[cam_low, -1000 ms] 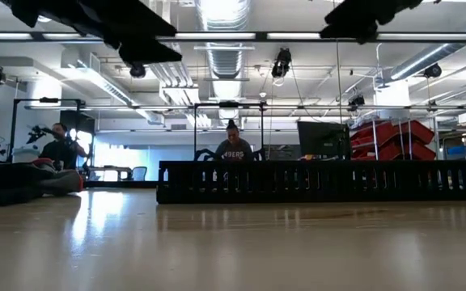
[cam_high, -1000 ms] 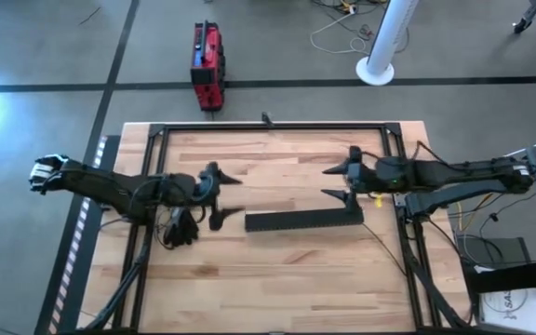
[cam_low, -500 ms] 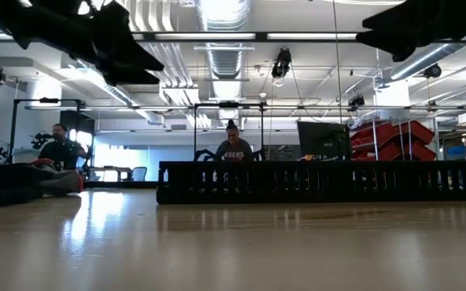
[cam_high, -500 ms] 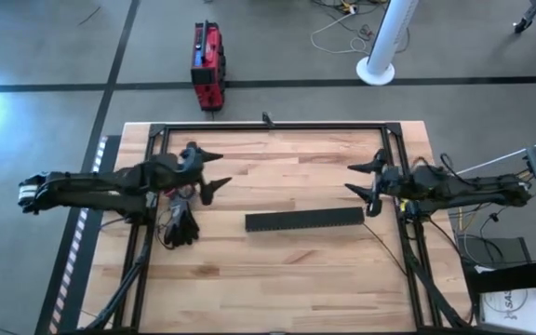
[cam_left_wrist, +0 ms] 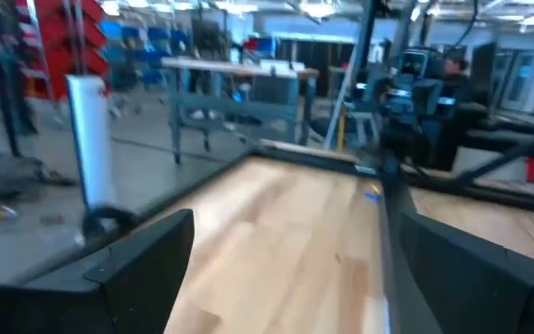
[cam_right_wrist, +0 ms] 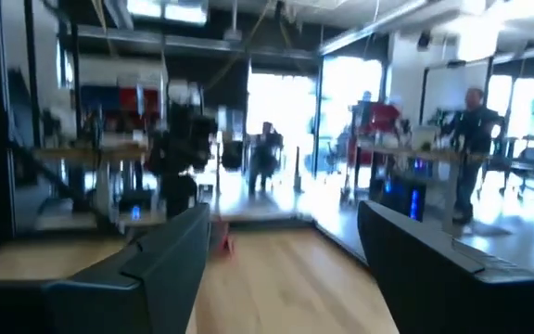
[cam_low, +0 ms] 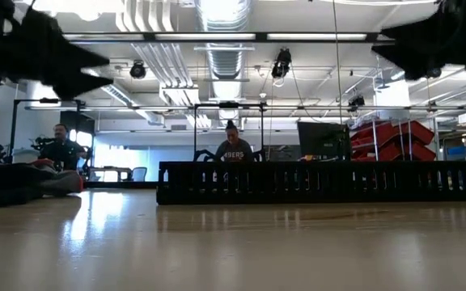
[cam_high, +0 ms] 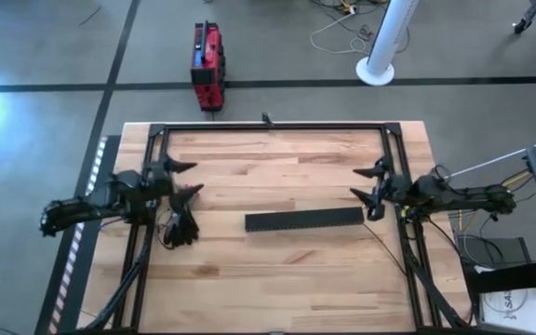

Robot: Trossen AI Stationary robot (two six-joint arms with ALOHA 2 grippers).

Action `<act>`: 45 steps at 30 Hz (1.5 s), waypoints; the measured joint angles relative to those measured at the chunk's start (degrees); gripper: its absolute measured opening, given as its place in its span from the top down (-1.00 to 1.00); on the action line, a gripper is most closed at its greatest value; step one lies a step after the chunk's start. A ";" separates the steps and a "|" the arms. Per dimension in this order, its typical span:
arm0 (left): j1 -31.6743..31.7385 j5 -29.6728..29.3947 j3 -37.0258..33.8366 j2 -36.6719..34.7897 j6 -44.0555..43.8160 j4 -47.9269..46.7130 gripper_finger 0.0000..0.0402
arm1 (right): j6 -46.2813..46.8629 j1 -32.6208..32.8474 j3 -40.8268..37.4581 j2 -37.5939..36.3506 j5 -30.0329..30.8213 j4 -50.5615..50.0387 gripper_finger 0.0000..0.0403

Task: Ziptie cables
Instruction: Return to Home Position

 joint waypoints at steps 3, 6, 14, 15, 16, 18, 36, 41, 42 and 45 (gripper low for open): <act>-0.40 2.22 -5.15 -0.89 -1.59 4.86 -0.79 | 1.67 -0.01 -1.86 0.64 -0.36 0.33 -0.32; -0.72 2.63 -6.05 2.06 -2.49 7.48 -0.79 | 2.97 0.00 -1.86 2.09 -1.21 -0.40 -0.35; -4.48 -4.12 -6.07 4.88 -4.96 8.28 -0.79 | 1.70 -0.02 -1.88 4.24 -1.07 -0.77 -0.42; -5.55 -5.52 -6.07 5.16 -5.13 8.48 -0.79 | 1.67 -0.02 -1.88 4.86 -1.07 -0.24 -0.42; -6.77 -7.08 -6.07 5.64 -5.60 8.41 -0.79 | 1.63 -0.02 -1.88 5.26 -1.11 -1.10 -0.43; -9.60 -10.30 -6.09 6.02 -6.23 8.68 -0.79 | 2.16 -0.02 -1.88 5.92 -1.38 -1.57 -0.45; -23.19 -15.83 -6.10 4.72 -4.96 9.14 -0.79 | 17.72 -0.04 -1.86 9.69 5.32 -8.47 -0.50; -23.19 -15.56 -5.73 6.15 -4.92 8.89 -0.79 | 11.52 -0.04 -1.86 10.26 10.65 -8.84 -0.45; -23.19 -15.56 -5.71 6.33 -4.92 8.89 -0.79 | 10.47 -0.04 -1.86 10.24 10.73 -8.80 -0.45; -23.18 -15.57 -5.64 6.90 -4.90 8.91 -0.79 | 8.61 -0.04 -1.86 10.24 10.77 -8.84 -0.42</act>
